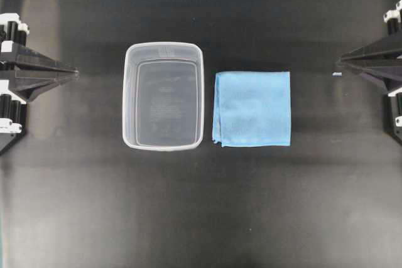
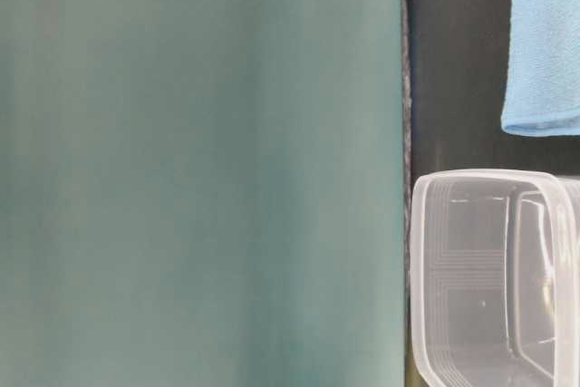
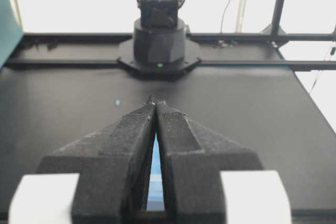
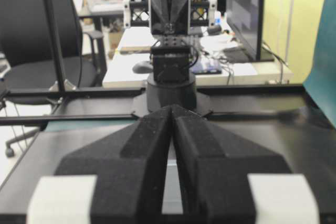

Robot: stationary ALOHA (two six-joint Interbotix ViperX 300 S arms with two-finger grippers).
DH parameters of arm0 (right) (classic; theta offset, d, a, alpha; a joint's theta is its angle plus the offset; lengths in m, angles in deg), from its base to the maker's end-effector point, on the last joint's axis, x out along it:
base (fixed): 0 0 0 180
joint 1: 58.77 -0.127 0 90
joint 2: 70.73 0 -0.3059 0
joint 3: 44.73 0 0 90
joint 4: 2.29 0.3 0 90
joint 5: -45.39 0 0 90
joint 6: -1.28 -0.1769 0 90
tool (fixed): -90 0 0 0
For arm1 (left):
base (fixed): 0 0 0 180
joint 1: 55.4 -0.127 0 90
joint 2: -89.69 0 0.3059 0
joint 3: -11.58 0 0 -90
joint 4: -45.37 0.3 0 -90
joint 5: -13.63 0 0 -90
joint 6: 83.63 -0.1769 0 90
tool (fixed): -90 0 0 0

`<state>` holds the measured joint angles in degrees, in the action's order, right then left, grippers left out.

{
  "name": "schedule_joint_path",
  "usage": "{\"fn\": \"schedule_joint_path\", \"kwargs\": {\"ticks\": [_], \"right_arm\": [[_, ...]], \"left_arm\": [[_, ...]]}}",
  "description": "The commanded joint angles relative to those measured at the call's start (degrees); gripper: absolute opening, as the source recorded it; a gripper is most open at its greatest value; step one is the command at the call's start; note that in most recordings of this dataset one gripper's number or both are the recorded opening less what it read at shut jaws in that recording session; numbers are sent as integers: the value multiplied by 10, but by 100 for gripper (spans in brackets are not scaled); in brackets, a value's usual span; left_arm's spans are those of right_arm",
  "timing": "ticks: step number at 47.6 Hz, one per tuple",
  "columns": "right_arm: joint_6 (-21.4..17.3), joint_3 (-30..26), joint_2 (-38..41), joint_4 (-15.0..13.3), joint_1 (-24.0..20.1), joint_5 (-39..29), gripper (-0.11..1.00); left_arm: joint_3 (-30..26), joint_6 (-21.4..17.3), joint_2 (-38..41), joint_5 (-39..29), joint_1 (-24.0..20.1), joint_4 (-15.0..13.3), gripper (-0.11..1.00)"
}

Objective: Place the blue towel into the container with the left arm.
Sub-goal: 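Move the left gripper over the container toward the blue towel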

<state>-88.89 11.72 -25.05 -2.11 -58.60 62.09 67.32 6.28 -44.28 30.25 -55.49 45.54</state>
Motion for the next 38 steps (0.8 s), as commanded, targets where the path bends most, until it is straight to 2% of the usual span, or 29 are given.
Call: {"fn": "schedule_joint_path", "kwargs": {"ticks": [1,5,17,29,33,38], "right_arm": [[-1,-7,4,3,3,2,1],[-4,-6,-5,5,6,-17,0],[-6,-4,-49,6,34,-139,0],[-6,15,-125,5,60,-228,1],[-6,21,-149,5,63,-247,11],[-7,22,-166,6,65,-267,36]], "left_arm": [[-33,12,27,-40,-5,24,6],[-66,13,54,-91,-5,23,1],[-196,6,153,-253,-9,24,1],[-309,1,259,-355,-17,25,1],[-337,2,293,-374,-18,25,1],[-377,2,335,-389,-18,25,1]]}}
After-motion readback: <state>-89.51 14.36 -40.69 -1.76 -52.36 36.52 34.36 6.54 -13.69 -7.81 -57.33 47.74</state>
